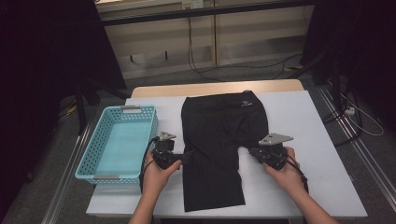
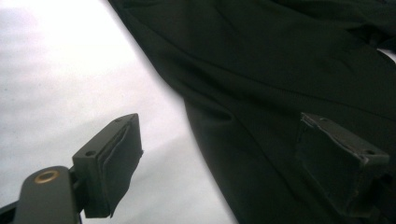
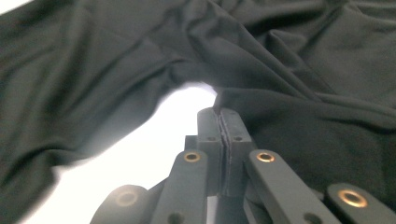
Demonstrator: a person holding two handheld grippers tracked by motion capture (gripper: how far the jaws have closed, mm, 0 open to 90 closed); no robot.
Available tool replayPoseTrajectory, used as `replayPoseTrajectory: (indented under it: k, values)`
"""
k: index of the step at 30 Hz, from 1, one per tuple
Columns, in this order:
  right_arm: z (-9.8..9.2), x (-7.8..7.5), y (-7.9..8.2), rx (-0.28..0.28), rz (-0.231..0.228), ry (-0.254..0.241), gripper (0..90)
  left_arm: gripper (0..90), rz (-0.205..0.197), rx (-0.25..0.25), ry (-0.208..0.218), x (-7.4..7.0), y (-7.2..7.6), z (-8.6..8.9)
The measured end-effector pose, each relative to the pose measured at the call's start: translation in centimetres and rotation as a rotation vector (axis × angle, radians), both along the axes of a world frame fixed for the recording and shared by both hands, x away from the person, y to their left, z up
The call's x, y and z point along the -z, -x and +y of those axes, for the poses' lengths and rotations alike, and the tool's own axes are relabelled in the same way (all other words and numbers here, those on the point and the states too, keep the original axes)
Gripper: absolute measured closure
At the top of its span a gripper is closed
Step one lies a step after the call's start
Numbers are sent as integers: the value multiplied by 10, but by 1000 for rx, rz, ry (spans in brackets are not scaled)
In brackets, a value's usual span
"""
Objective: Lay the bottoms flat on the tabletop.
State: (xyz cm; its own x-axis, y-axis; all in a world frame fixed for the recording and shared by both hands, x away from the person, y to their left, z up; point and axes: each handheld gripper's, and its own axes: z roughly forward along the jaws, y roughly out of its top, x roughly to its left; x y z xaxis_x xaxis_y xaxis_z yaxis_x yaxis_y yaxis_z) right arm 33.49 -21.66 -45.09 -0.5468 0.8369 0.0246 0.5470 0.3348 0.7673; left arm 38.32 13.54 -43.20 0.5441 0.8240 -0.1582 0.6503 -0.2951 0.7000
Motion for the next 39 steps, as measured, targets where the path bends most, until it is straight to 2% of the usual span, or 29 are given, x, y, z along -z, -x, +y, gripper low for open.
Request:
replayPoseTrajectory:
  k: [5,8,10,13,16,19,21,26,30,35,39]
  values:
    - [-4,-12,12,-33,-19,-37,887,154,-6,-3,8,-2,-1,0]
    - [-8,-17,21,-58,-26,-39,887,155,-6,-5,11,-2,-2,0]
    - [-9,-16,26,-82,-13,-41,888,154,-7,0,13,-3,-2,-1]
    - [-5,-11,31,-133,25,-16,887,154,-10,6,19,-4,-3,-5]
    - [0,-8,36,-173,38,8,887,154,-12,13,17,-4,-5,-9]
    - [1,-8,41,-196,44,17,887,154,-9,19,15,-3,-7,-12]
    - [-1,-8,44,-210,29,24,887,154,-5,24,16,-2,-8,-14]
    - [-15,-14,48,-170,3,6,886,154,-11,35,14,-4,-10,-19]
    - [-37,-23,50,-103,-32,-55,886,154,-9,50,17,-6,-11,-23]
    - [-64,-33,51,-17,-70,-100,886,154,-15,55,17,-5,-12,-28]
    - [-79,-34,50,38,-72,-97,886,155,-15,56,18,-5,-12,-28]
